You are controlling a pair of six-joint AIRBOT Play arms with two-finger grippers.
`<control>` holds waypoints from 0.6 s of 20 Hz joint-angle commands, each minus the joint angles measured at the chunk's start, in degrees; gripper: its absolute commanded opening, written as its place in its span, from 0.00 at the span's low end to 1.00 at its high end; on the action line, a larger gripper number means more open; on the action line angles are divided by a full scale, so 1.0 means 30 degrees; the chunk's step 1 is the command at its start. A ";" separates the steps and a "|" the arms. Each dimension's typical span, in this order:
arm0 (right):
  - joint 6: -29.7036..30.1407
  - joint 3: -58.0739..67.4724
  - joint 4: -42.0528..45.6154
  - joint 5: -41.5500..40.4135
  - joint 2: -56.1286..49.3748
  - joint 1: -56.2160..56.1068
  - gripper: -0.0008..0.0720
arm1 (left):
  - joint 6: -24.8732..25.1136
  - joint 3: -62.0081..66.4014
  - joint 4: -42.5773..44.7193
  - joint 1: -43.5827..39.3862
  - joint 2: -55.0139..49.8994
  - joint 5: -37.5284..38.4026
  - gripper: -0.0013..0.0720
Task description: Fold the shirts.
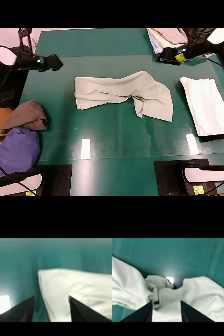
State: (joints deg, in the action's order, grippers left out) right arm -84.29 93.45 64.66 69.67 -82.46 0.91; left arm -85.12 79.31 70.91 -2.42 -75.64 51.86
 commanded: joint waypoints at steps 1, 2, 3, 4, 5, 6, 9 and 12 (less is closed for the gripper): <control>0.0816 -0.0342 -0.0175 0.1676 0.1290 0.0597 0.54 | -0.0408 -0.1180 -0.0029 0.0860 0.0131 0.4546 0.70; 0.0816 -0.0831 -0.0175 0.1486 0.1661 0.0590 0.54 | -0.0401 -0.2229 -0.0510 0.0525 0.0131 0.4313 0.70; 0.0816 -0.1566 -0.0197 0.1064 0.2113 0.0590 0.54 | -0.0401 -0.3497 -0.1319 0.0015 0.0131 0.3534 0.70; 0.0816 -0.2288 -0.0204 0.0656 0.2463 0.0576 0.54 | -0.0408 -0.4641 -0.2127 -0.0525 0.0109 0.2747 0.70; 0.0809 -0.3082 -0.0226 0.0284 0.2783 0.0576 0.54 | -0.0415 -0.5785 -0.2878 -0.1115 0.0051 0.1865 0.70; 0.0809 -0.3810 -0.0219 0.0080 0.3060 0.0576 0.54 | -0.0488 -0.6710 -0.3322 -0.1639 0.0029 0.1027 0.70; 0.0809 -0.5501 -0.0233 -0.0299 0.3672 0.0576 0.54 | -0.1078 -0.8510 -0.3512 -0.2579 0.0022 -0.0984 0.70; 0.0809 -0.6120 -0.0233 -0.0401 0.4051 0.0576 0.54 | -0.1158 -0.8801 -0.3803 -0.2776 0.0015 -0.1734 0.70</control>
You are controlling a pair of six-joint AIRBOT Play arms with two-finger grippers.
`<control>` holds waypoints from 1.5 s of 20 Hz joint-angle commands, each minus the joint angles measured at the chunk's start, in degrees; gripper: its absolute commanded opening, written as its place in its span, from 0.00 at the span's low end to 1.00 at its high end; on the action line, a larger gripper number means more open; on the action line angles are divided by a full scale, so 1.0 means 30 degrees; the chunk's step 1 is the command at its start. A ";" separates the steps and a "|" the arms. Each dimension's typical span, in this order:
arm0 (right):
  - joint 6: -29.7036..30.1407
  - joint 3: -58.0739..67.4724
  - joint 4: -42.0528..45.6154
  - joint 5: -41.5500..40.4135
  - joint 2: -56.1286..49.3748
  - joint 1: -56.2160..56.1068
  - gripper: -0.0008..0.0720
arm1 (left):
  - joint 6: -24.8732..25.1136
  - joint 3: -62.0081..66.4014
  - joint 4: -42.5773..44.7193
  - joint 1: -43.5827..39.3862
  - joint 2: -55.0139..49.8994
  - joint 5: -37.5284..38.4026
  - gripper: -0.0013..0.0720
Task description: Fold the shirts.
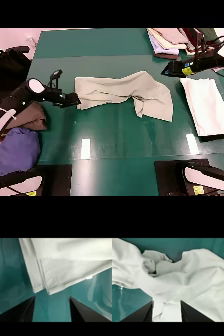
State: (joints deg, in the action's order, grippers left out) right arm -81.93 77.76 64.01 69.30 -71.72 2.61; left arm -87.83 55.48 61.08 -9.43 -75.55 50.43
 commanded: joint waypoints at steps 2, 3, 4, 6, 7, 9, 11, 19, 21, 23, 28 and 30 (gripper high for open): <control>0.0029 -0.0867 -0.0342 -0.0284 0.0481 0.0007 0.54 | -0.0226 -0.0860 -0.0517 -0.0874 -0.0015 -0.1865 0.70; 0.0029 -0.0867 -0.0510 -0.0299 0.0481 0.0007 0.54 | -0.0233 -0.0860 -0.0517 -0.1151 -0.0015 -0.2215 0.70; 0.0029 -0.0867 -0.0510 -0.0277 0.0488 -0.0029 0.54 | -0.0284 -0.0860 -0.0495 -0.1333 -0.0015 -0.2404 0.70; 0.0029 -0.0867 -0.0495 -0.0262 0.0495 -0.0342 0.54 | -0.0306 -0.0860 -0.0423 -0.1341 -0.0015 -0.2594 0.70; 0.0029 -0.0867 -0.0488 -0.0270 0.0495 -0.0510 0.54 | -0.0437 -0.0860 -0.0131 -0.1348 -0.0015 -0.2667 0.69; 0.0029 -0.0867 -0.0488 -0.0299 0.0495 -0.0896 0.54 | -0.0962 -0.0860 0.0568 -0.1348 -0.0015 -0.2565 0.69; 0.0029 -0.0867 -0.0466 -0.0459 0.0495 -0.1297 0.54 | -0.0954 -0.0860 0.0554 -0.1348 -0.0015 -0.2441 0.69; -0.0044 -0.0867 -0.0503 -0.0350 0.0510 -0.1515 0.54 | -0.1100 -0.0860 0.0277 -0.1348 -0.0845 -0.1960 0.70; -0.0044 -0.0867 -0.0503 -0.0124 0.0532 -0.1515 0.54 | -0.0882 -0.0845 -0.1086 -0.1348 -0.1523 -0.1821 0.70; -0.0044 -0.0867 -0.0495 -0.0051 0.0532 -0.1515 0.54 | -0.0058 -0.0772 -0.2091 -0.1348 -0.1545 -0.2601 0.70; -0.0044 -0.0867 -0.0495 -0.0270 0.0532 -0.1515 0.54 | -0.0066 -0.0539 -0.2084 -0.1348 -0.1545 -0.2492 0.69; -0.0066 -0.0867 -0.0495 -0.0401 0.0532 -0.1515 0.53 | -0.0073 -0.0546 -0.2091 -0.1355 -0.1545 -0.2448 0.69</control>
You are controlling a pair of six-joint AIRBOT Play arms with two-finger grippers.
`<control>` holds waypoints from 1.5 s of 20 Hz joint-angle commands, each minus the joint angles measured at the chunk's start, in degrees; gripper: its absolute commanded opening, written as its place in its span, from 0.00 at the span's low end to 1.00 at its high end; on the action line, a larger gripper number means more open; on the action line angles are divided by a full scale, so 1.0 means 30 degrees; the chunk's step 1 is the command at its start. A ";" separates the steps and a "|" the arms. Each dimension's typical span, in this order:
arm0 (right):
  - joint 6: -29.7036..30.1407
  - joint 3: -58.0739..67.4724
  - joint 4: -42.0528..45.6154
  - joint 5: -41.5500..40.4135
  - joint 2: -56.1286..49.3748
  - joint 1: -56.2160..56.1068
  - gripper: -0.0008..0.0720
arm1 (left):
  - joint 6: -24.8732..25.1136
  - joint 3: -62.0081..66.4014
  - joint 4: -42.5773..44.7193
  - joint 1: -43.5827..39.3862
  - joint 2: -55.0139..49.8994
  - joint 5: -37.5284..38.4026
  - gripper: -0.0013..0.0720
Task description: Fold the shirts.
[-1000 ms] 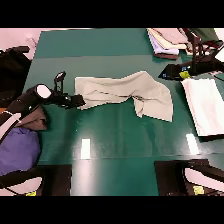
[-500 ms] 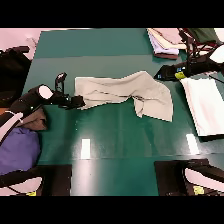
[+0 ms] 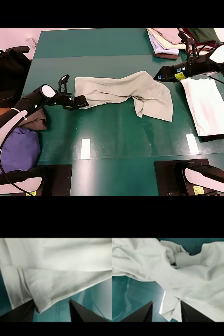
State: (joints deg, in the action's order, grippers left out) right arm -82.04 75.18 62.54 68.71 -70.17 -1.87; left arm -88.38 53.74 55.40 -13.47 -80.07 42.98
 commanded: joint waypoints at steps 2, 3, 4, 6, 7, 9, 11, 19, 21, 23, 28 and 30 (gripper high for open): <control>-0.0211 -0.0007 -0.0015 -0.0204 0.0015 -0.0022 0.53 | 0.0109 0.0036 -0.0182 0.0000 -0.0058 0.0175 0.69; -0.0226 -0.0007 -0.0022 -0.0204 0.0015 -0.0022 0.53 | 0.0109 0.0044 -0.0189 0.0000 -0.0138 0.0189 0.69; -0.0350 -0.0007 -0.0015 -0.0197 0.0015 -0.0022 0.53 | 0.0095 0.0044 -0.0182 0.0000 -0.0306 0.0168 0.55; -0.0364 -0.0007 -0.0022 -0.0175 0.0058 -0.0022 0.53 | 0.0102 0.0044 -0.0197 0.0000 -0.0656 0.0117 0.19; -0.0364 -0.0007 -0.0007 -0.0102 0.0138 -0.0022 0.53 | 0.0109 0.0044 -0.0182 0.0000 -0.0750 -0.0073 0.19; -0.0357 -0.0015 0.0007 -0.0066 0.0379 -0.0022 0.53 | 0.0051 0.0175 -0.0168 0.0000 -0.0758 -0.0342 0.05; -0.0350 -0.0015 0.0058 0.0022 0.0809 0.0335 0.53 | 0.0102 0.0663 -0.0044 0.0022 -0.0597 -0.0131 0.05; 0.1122 -0.3752 0.0488 0.2375 0.1137 0.7992 0.74 | 0.0838 0.3490 0.3497 0.0619 0.3585 0.0386 0.05; 0.1945 -0.5260 -0.0379 0.1348 0.0153 0.9420 0.73 | 0.0874 0.3687 0.3694 0.0619 0.4116 0.0452 0.05; 0.3089 -0.5683 -0.2069 0.0466 -0.1552 1.0156 0.70 | 0.0925 0.3730 0.3650 0.0619 0.4102 0.1093 0.05; 0.4211 -0.5013 -0.4189 -0.2331 -0.5537 0.9085 0.63 | 0.0903 0.3730 0.3563 0.0619 0.4036 0.1887 0.05; 0.4503 -0.3781 -0.4379 -0.2200 -0.6972 0.8036 0.63 | 0.0896 0.3730 0.3497 0.0619 0.4036 0.1858 0.05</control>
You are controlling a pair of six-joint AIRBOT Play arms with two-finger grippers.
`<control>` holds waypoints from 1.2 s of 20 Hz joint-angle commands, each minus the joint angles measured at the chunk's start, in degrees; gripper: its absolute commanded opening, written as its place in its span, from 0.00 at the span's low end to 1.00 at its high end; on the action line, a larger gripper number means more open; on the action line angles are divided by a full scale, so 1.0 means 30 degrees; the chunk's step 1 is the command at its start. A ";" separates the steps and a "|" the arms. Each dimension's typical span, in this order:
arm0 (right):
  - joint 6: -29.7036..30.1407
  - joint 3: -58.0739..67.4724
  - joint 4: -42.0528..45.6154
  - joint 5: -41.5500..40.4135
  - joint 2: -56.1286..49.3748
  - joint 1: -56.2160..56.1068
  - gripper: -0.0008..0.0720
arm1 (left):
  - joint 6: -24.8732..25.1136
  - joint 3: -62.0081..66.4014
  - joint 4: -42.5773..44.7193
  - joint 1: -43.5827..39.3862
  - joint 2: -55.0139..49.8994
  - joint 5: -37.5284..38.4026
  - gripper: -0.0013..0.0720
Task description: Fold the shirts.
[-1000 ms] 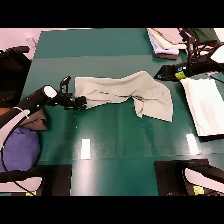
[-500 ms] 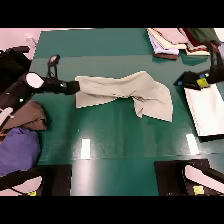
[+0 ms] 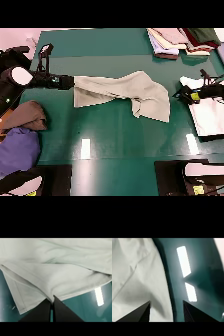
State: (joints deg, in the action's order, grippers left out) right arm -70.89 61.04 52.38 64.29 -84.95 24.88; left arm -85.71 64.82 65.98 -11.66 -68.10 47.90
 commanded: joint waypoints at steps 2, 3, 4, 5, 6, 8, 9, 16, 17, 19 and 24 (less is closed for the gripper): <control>0.0780 0.2499 -0.0925 -0.1049 -0.3315 -0.1953 0.63 | 0.0007 0.0036 -0.0066 0.0015 0.0044 0.0226 0.05; 0.0714 0.3184 -0.0918 -0.1326 -0.3840 -0.2361 0.63 | 0.0007 0.0036 -0.0058 0.0015 0.0044 0.0270 0.05; 0.0619 0.3745 -0.0911 -0.1537 -0.4248 -0.2681 0.62 | 0.0007 0.0036 -0.0066 0.0015 0.0044 0.0342 0.05; 0.0619 0.4284 -0.0911 -0.1537 -0.4677 -0.2943 0.60 | 0.0015 0.0036 -0.0058 0.0015 0.0044 0.0415 0.05; 0.0627 0.4634 -0.0911 -0.1428 -0.4983 -0.3133 0.52 | 0.0015 0.0036 -0.0058 0.0015 0.0044 0.0408 0.05; 0.0962 0.4932 -0.0947 -0.1224 -0.5020 -0.3395 0.02 | 0.0015 0.0044 -0.0058 0.0015 0.0051 0.0393 0.05; 0.1239 0.4932 -0.0940 -0.1297 -0.4619 -0.3432 0.03 | 0.0022 0.0138 -0.0036 0.0015 0.0146 0.0393 0.05; 0.2149 0.8728 -0.1013 -0.0634 0.3949 -0.2718 0.03 | 0.0015 0.6834 0.2754 0.0015 0.5049 0.0364 0.05; 0.2149 0.9792 -0.1013 -0.0576 0.5268 -0.2565 0.03 | 0.0022 0.8371 0.2973 0.0015 0.5931 0.0321 0.05; 0.2142 1.1948 -0.0969 -0.0605 0.7759 -0.2382 0.03 | 0.0022 1.1358 0.3067 0.0015 0.7293 0.0313 0.05; -0.0277 1.6531 0.1239 -0.0648 1.1905 -0.2317 0.03 | -0.0306 1.7245 0.3133 0.0015 0.8954 0.0277 0.05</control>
State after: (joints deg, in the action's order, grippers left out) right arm -66.96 103.28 51.70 62.59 -56.12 17.72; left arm -85.71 107.09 74.43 -11.66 -44.03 48.73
